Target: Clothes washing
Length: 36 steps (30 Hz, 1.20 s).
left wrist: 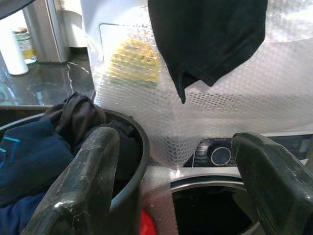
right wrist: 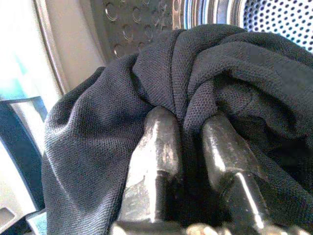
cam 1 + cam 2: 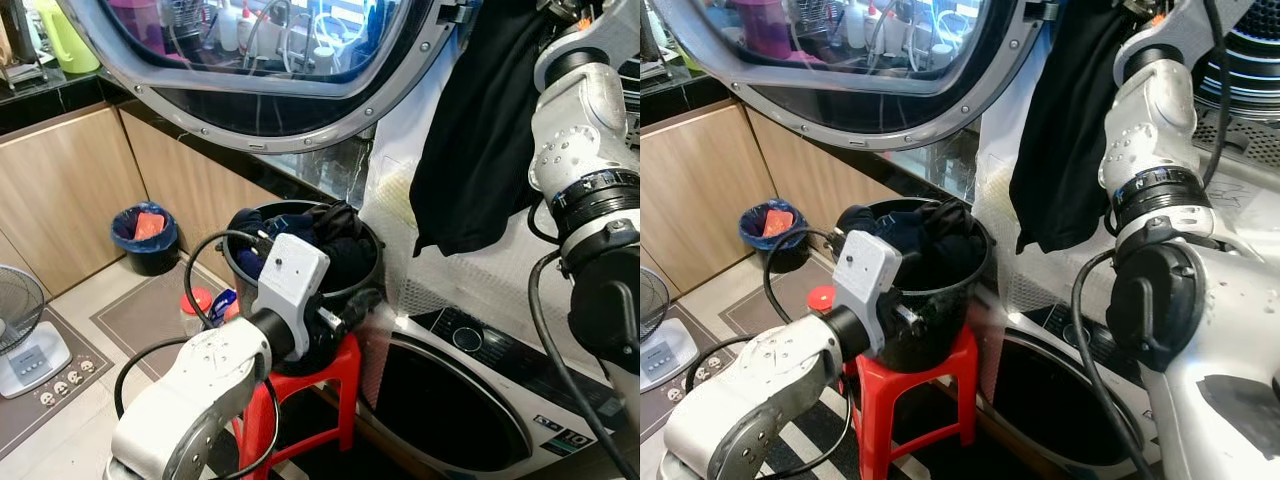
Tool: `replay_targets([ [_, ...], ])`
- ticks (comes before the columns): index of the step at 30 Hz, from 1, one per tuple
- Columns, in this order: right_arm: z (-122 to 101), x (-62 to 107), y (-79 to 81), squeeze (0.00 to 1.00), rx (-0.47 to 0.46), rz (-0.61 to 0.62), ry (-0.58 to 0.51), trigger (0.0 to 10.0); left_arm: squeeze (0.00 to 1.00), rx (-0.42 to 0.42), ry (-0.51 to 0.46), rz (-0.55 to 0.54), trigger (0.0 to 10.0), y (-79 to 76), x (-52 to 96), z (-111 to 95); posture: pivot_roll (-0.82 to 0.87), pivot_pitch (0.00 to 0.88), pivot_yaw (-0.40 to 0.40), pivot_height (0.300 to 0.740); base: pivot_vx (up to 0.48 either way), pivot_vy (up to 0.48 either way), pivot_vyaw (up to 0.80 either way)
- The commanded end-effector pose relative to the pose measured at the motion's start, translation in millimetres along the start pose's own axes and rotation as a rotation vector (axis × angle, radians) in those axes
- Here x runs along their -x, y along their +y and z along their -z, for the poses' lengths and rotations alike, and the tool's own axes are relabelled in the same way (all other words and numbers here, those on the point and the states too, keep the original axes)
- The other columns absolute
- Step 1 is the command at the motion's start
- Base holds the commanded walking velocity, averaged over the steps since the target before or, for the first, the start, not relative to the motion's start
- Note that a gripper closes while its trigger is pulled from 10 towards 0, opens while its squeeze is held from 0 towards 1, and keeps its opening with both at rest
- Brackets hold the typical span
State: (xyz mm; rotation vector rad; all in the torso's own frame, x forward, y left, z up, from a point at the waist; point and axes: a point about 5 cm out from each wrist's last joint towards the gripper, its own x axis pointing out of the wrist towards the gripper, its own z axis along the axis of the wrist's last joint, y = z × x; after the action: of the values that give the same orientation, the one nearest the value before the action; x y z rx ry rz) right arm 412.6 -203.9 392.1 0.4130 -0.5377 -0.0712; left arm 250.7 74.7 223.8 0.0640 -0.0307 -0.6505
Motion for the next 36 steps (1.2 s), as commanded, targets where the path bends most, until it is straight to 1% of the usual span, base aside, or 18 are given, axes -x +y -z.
replay_targets([
  [1, -10, 1.4, -19.6, 0.0, 0.025, 0.026, -0.052, 10.0, 0.0, -0.025, -0.024, -0.021, 10.0, 3.1, -0.3, -3, 0.12, 0.074, -0.093, 0.74, 0.0, 0.0, 0.0],
  [2, -10, 1.4, -19.6, 0.0, 0.025, 0.026, -0.052, 10.0, 0.0, -0.025, -0.024, -0.021, 10.0, 3.1, -0.3, -3, 0.12, 0.074, -0.093, 0.74, 0.0, 0.0, 0.0],
  [4, -11, 6.8, -43.9, 0.0, 0.056, 0.067, -0.074, 10.0, 0.0, -0.018, -0.052, -0.067, 10.0, 10.5, 0.4, -7, 0.12, 0.069, -0.09, 0.74, 0.0, 0.0, 0.0],
  [5, -11, 7.6, -46.8, 0.0, 0.058, 0.068, -0.078, 10.0, 0.0, -0.021, -0.056, -0.074, 10.0, 11.5, 0.4, -7, 0.12, 0.069, -0.09, 0.74, 0.0, 0.0, 0.0],
  [6, -12, 10.2, -55.0, 0.0, 0.08, 0.07, -0.085, 10.0, 0.0, -0.026, -0.068, -0.098, 10.0, 14.6, 0.8, -8, 0.11, 0.068, -0.091, 0.74, 0.0, 0.0, 0.0],
  [7, -12, 10.2, -55.0, 0.0, 0.08, 0.07, -0.085, 10.0, 0.0, -0.026, -0.068, -0.098, 10.0, 14.6, 0.8, -8, 0.11, 0.068, -0.091, 0.74, 0.0, 0.0, 0.0],
  [8, -11, 13.2, -61.7, 0.0, 0.099, 0.064, -0.094, 10.0, 0.0, -0.032, -0.074, -0.124, 10.0, 18.7, 1.1, -9, 0.12, 0.066, -0.092, 0.74, 0.0, 0.0, 0.0],
  [9, -10, 14.7, -64.5, 0.0, 0.114, 0.062, -0.098, 10.0, 0.0, -0.035, -0.076, -0.135, 10.0, 20.8, 1.5, -9, 0.12, 0.066, -0.092, 0.74, 0.0, 0.0, 0.0],
  [10, -9, 19.1, -72.6, 0.0, 0.129, 0.049, -0.113, 10.0, 0.0, -0.039, -0.083, -0.168, 10.0, 27.3, 2.3, -11, 0.11, 0.065, -0.09, 0.74, 0.0, 0.0, 0.0],
  [12, -9, 19.9, -74.1, 0.0, 0.13, 0.048, -0.116, 10.0, 0.0, -0.038, -0.084, -0.173, 10.0, 28.7, 2.4, -11, 0.11, 0.066, -0.089, 0.74, 0.0, 0.0, 0.0],
  [16, -13, 25.5, -85.3, 0.0, 0.16, 0.062, -0.16, 10.0, 0.0, -0.04, -0.085, -0.193, 10.0, 33.9, 2.3, -11, 0.11, 0.061, -0.084, 0.74, 0.0, 0.0, 0.0],
  [20, -13, 29.3, -90.4, 0.0, 0.167, 0.063, -0.184, 10.0, 0.0, -0.041, -0.087, -0.197, 10.0, 34.3, 2.1, -10, 0.11, 0.058, -0.083, 0.74, 0.0, 0.0, 0.0],
  [24, -4, 39.0, -94.5, 0.0, 0.183, 0.026, -0.196, 10.0, 0.0, -0.052, -0.093, -0.209, 10.0, 36.2, 2.5, -10, 0.12, 0.047, -0.087, 0.74, 0.0, 0.0, 0.0],
  [29, 6, 48.8, -97.6, 0.0, 0.175, 0.018, -0.193, 10.0, 0.0, -0.06, -0.093, -0.24, 10.0, 41.8, 4.3, -9, 0.12, 0.038, -0.088, 0.74, 0.0, 0.0, 0.0],
  [31, 12, 55.0, -98.0, 0.0, 0.198, 0.012, -0.19, 10.0, 0.0, -0.069, -0.078, -0.248, 10.0, 43.3, 4.6, -7, 0.12, 0.037, -0.088, 0.74, 0.0, 0.0, 0.0],
  [33, 14, 59.1, -100.2, 0.0, 0.17, 0.028, -0.193, 10.0, 0.0, -0.066, -0.076, -0.247, 10.0, 43.5, 4.6, -6, 0.12, 0.035, -0.086, 0.74, 0.0, 0.0, 0.0],
  [36, 20, 69.0, -101.4, 0.0, 0.161, 0.038, -0.198, 10.0, 0.0, -0.067, -0.075, -0.248, 10.0, 44.2, 4.5, -6, 0.11, 0.032, -0.083, 0.74, 0.0, 0.0, 0.0],
])
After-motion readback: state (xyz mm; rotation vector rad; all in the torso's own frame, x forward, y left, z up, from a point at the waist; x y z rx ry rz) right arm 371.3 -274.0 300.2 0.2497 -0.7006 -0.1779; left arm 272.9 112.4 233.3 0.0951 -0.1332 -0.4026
